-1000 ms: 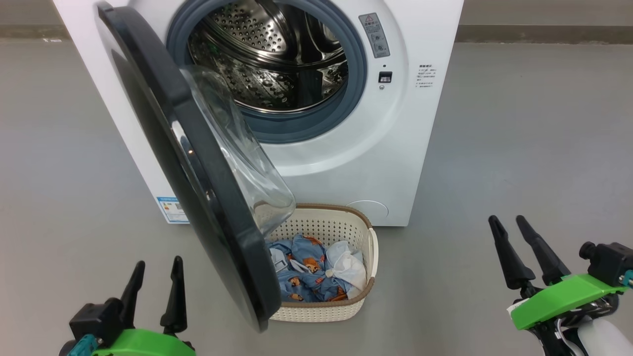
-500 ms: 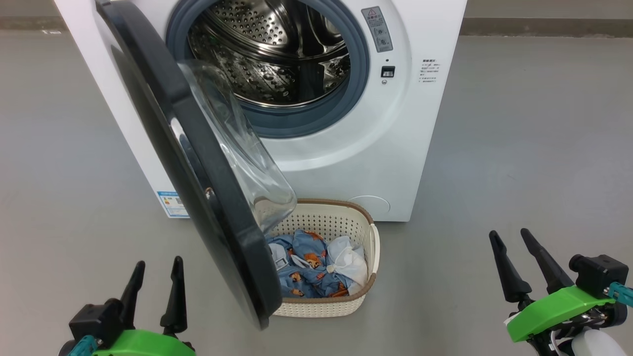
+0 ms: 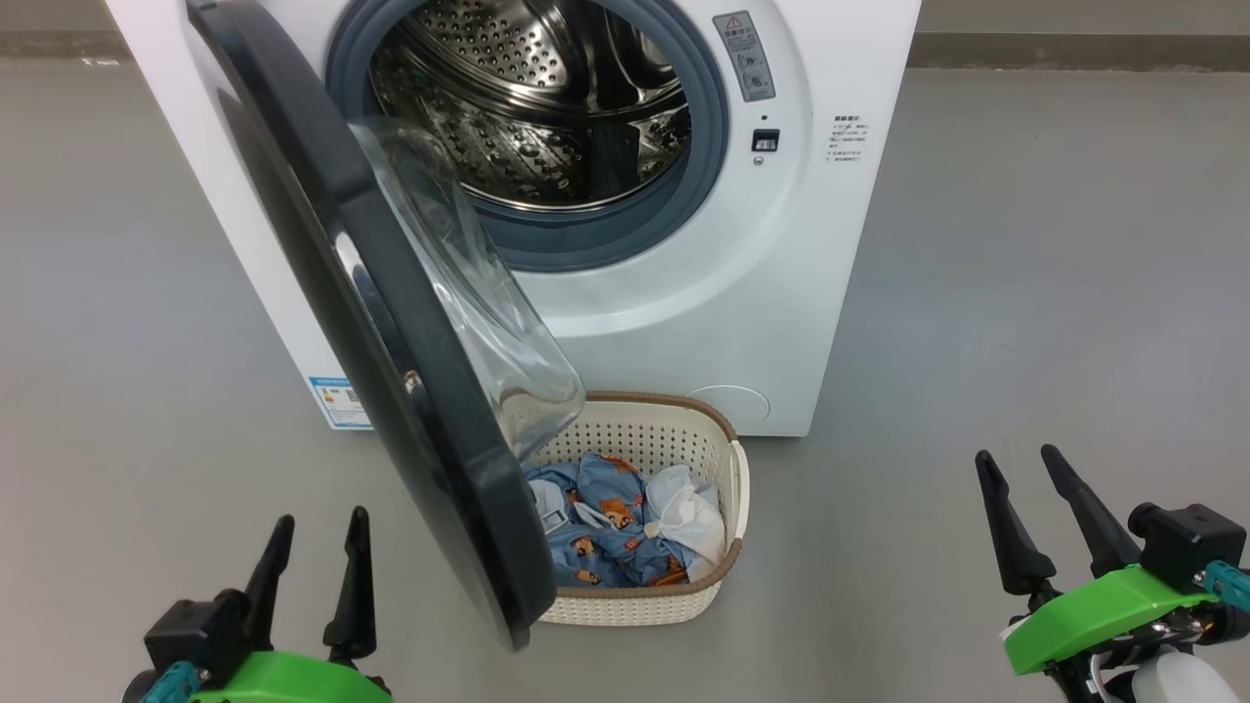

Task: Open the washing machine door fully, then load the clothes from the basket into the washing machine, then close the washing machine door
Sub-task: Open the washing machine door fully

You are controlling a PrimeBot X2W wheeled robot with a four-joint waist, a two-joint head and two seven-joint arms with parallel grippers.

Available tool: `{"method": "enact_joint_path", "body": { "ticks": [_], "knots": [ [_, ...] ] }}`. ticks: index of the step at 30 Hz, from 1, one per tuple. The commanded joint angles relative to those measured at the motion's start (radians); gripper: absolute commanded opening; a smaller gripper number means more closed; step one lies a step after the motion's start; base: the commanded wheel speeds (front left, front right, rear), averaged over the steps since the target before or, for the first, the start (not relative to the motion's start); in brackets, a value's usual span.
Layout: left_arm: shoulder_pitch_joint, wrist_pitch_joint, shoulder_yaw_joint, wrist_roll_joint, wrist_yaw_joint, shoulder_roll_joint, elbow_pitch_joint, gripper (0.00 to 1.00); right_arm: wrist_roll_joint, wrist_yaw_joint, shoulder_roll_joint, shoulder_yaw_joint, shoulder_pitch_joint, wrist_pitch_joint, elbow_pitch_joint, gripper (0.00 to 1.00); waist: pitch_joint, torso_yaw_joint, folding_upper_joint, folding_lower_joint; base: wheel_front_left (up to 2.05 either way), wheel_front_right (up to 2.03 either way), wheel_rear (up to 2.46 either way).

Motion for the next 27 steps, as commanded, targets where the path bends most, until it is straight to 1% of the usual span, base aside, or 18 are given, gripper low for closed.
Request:
{"method": "enact_joint_path", "body": {
  "ticks": [1, 27],
  "knots": [
    [-0.029, -0.006, 0.030, 0.010, -0.002, 0.017, -0.025, 1.00, -0.010, 0.002, -0.008, 0.016, 0.000, -0.012, -0.028, 1.00, 0.000, 0.000, 0.0000, 0.0000, 0.00, 0.00, 0.00],
    [-0.032, -0.006, 0.033, 0.012, -0.002, 0.016, -0.017, 1.00, -0.013, 0.002, -0.003, 0.019, 0.004, -0.012, -0.024, 1.00, -0.011, 0.000, 0.0000, 0.0000, 0.00, 0.00, 0.00]
  ]
}}
